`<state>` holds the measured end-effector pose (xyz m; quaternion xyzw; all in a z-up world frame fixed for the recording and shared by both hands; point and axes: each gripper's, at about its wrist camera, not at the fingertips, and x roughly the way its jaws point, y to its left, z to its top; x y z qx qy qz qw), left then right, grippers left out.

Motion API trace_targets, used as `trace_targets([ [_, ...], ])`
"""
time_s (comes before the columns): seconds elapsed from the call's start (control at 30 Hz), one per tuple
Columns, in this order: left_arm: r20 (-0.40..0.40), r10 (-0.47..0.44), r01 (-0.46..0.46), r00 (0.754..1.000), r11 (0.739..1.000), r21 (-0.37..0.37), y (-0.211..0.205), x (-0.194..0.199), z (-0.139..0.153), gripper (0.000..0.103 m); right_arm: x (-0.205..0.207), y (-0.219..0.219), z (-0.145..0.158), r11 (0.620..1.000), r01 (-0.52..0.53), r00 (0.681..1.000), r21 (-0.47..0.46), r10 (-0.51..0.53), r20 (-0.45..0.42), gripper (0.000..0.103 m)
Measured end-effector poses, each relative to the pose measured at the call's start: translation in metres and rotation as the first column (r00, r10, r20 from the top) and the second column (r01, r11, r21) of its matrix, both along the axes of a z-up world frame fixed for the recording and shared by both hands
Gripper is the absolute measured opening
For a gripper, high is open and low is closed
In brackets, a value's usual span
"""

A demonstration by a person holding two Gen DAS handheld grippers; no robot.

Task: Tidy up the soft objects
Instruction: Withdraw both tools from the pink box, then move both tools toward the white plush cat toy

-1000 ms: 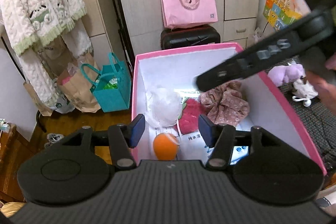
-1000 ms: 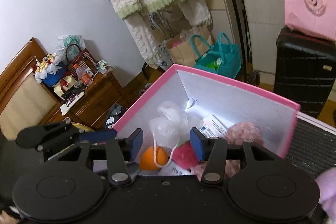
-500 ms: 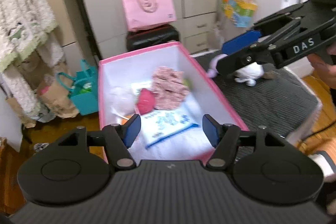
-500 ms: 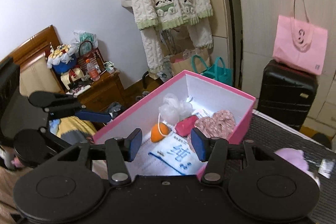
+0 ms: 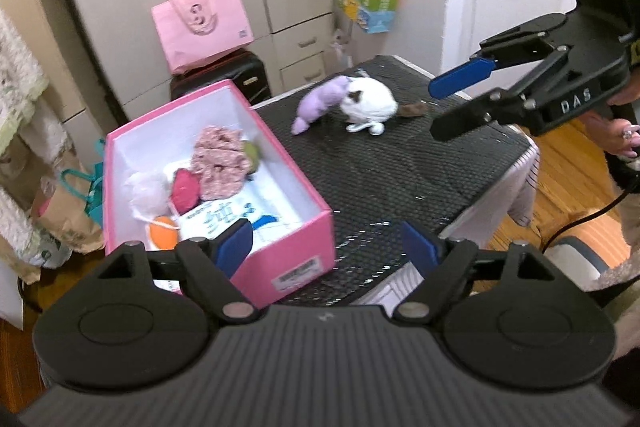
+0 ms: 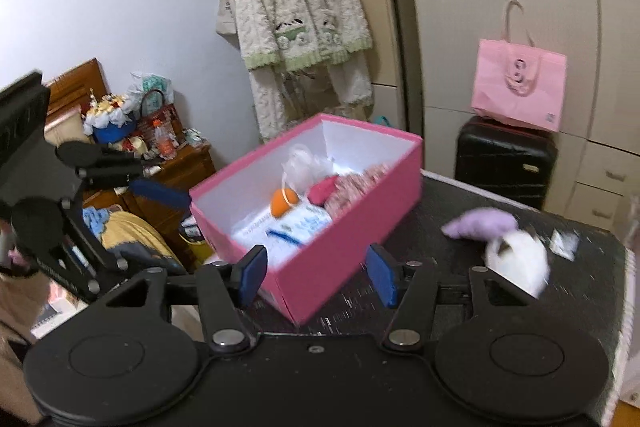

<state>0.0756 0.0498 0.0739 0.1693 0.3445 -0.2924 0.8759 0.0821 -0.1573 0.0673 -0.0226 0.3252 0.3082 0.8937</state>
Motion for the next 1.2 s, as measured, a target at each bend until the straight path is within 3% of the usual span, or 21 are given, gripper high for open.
trace_targets([
  [0.33, -0.068, -0.104, 0.107, 0.992, 0.993, 0.041, -0.055, -0.016, -0.034, 0.082, -0.043, -0.034, -0.035, 0.997, 0.041, 0.999, -0.063, -0.041, -0.003, 0.066],
  [0.57, -0.092, -0.086, 0.087, 0.992, 0.996, 0.004, -0.083, -0.003, -0.055, 0.083, -0.050, -0.056, -0.063, 0.996, 0.041, 0.999, -0.083, -0.039, 0.033, 0.067],
  [0.73, -0.088, -0.065, 0.060, 0.994, 0.997, -0.052, -0.101, 0.011, -0.064, 0.086, -0.032, -0.078, -0.080, 0.996, 0.076, 0.997, -0.049, -0.075, 0.020, 0.073],
  [0.83, -0.070, -0.068, 0.062, 0.995, 0.994, -0.093, -0.113, 0.020, -0.071, 0.098, -0.016, -0.090, -0.090, 0.993, 0.115, 0.993, -0.038, -0.115, 0.012, 0.073],
  [1.03, -0.054, -0.038, 0.032, 0.998, 0.994, -0.109, -0.136, 0.048, -0.094, 0.098, 0.014, -0.106, -0.111, 0.988, 0.155, 0.988, -0.024, -0.155, 0.001, 0.076],
  [1.07, -0.048, -0.020, 0.015, 0.999, 0.994, -0.112, -0.137, 0.053, -0.097, 0.098, 0.018, -0.108, -0.114, 0.986, 0.162, 0.987, -0.028, -0.162, 0.002, 0.077],
  [1.13, -0.032, 0.011, -0.015, 0.999, 0.992, -0.124, -0.141, 0.062, -0.102, 0.099, 0.027, -0.114, -0.119, 0.983, 0.181, 0.983, -0.032, -0.181, 0.016, 0.092],
  [1.2, -0.032, 0.036, -0.040, 0.999, 0.989, -0.141, -0.144, 0.073, -0.106, 0.099, 0.035, -0.119, -0.122, 0.979, 0.201, 0.979, -0.022, -0.200, 0.043, 0.093],
])
